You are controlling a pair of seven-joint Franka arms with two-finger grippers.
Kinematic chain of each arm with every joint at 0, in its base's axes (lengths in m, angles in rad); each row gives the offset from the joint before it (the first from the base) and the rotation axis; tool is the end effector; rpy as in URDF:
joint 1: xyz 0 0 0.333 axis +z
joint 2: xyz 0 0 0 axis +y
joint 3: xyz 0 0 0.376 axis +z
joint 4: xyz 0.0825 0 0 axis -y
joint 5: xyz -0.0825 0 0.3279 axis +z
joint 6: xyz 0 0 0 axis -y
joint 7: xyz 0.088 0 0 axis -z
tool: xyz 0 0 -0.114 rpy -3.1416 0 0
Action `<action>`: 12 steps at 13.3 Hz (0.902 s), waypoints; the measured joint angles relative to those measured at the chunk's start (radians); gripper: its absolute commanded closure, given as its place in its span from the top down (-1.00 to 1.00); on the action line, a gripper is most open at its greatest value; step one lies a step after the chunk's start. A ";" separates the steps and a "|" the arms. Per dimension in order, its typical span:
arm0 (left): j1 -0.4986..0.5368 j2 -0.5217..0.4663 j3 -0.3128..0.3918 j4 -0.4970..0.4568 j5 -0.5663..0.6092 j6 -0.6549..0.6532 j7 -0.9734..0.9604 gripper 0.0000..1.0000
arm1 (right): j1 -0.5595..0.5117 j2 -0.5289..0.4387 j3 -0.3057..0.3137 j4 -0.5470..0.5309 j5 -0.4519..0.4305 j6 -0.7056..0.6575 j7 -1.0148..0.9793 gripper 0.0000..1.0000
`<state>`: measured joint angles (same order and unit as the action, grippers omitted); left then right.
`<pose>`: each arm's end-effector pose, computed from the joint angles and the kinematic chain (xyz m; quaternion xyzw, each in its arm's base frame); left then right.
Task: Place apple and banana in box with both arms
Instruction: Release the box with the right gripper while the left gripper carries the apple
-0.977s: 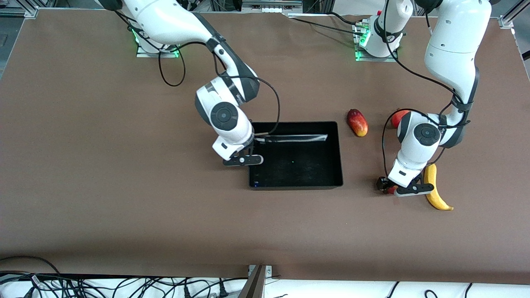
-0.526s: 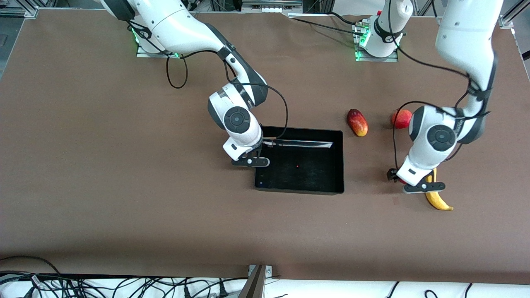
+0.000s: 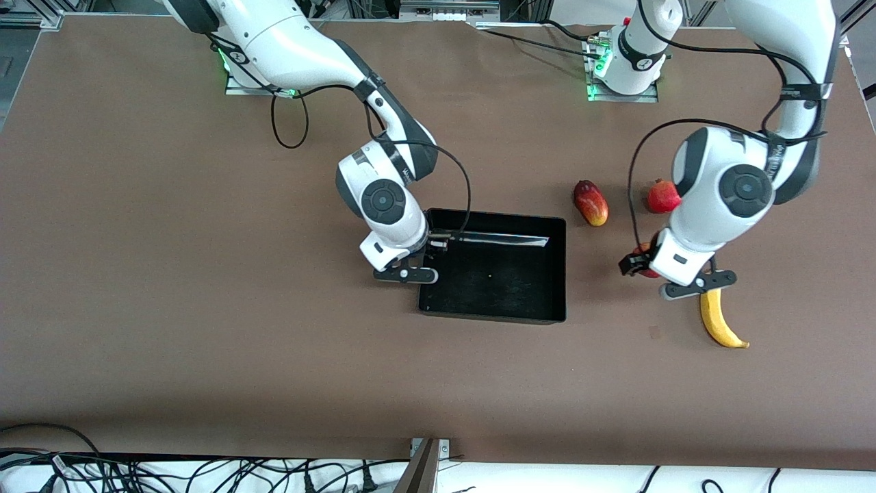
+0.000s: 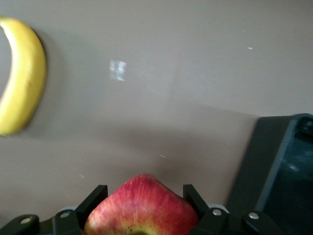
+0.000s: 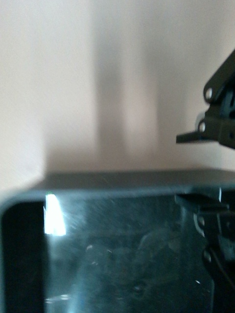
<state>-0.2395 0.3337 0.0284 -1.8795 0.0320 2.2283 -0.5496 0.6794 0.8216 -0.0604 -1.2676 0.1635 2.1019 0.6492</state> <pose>0.5893 -0.1269 0.4183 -0.9872 -0.1581 -0.0135 0.0133 0.5949 0.4518 0.3259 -0.9977 0.0462 0.0230 0.0435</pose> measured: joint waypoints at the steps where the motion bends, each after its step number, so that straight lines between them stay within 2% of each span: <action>1: -0.025 0.002 -0.011 0.000 0.000 -0.001 -0.069 -1.00 | -0.005 -0.025 -0.035 0.012 0.000 -0.032 -0.016 1.00; 4: -0.105 0.004 -0.043 0.000 0.000 -0.001 -0.202 -1.00 | -0.065 -0.155 -0.142 0.027 0.002 -0.166 -0.153 1.00; 8: -0.159 0.006 -0.121 0.020 0.000 -0.001 -0.308 -1.00 | -0.224 -0.344 -0.178 0.017 0.019 -0.416 -0.378 1.00; 10: -0.189 0.028 -0.148 0.042 0.000 0.001 -0.379 -1.00 | -0.244 -0.434 -0.231 -0.031 0.020 -0.469 -0.474 1.00; 12: -0.219 0.090 -0.170 0.081 0.000 0.021 -0.426 -1.00 | -0.246 -0.536 -0.288 -0.131 0.019 -0.481 -0.547 1.00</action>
<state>-0.4588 0.4239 -0.1412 -1.7986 0.0320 2.2494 -0.9751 0.4335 0.2860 -0.3485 -1.3981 0.1829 1.6214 0.1019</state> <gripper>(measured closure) 0.300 0.000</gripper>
